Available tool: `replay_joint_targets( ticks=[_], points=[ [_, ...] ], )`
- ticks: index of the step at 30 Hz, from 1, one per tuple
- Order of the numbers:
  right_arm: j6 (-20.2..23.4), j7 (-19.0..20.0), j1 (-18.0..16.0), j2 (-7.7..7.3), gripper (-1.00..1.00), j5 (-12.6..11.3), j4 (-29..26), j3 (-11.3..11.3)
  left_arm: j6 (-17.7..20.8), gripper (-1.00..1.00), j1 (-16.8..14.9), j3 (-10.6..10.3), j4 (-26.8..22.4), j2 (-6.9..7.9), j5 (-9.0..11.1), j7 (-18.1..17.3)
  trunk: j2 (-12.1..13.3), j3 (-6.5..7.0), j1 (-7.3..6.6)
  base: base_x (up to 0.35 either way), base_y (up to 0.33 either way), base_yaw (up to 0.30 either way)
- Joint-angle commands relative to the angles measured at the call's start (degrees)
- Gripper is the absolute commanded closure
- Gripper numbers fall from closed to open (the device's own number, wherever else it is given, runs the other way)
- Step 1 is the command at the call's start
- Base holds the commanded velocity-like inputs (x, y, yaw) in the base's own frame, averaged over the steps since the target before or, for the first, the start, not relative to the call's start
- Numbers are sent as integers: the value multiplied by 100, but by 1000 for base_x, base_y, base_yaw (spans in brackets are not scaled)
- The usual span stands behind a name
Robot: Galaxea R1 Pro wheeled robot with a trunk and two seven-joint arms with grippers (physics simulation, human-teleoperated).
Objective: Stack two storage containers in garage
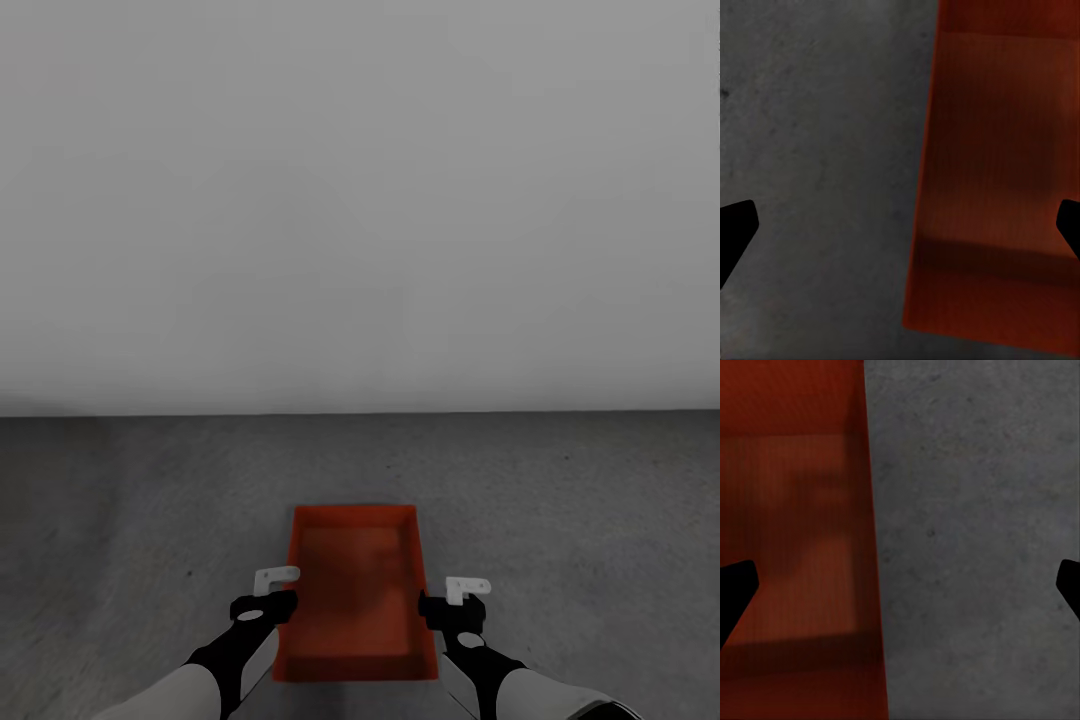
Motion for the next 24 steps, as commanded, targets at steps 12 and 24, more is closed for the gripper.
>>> replay_joint_targets(
  ticks=[12, 24],
  points=[
    [-19, -13, -3, -5, -100, -52, 5, 49, -7, -100, -2, -49, 3, 2, 59, 31, 481, 212, -265, 0, 0, 0],
    [-19, -11, -3, -7, -100, -58, 5, 49, -7, -100, -2, 21, 3, 2, 59, 31, 962, 428, -528, 0, 0, 0]
  ],
)
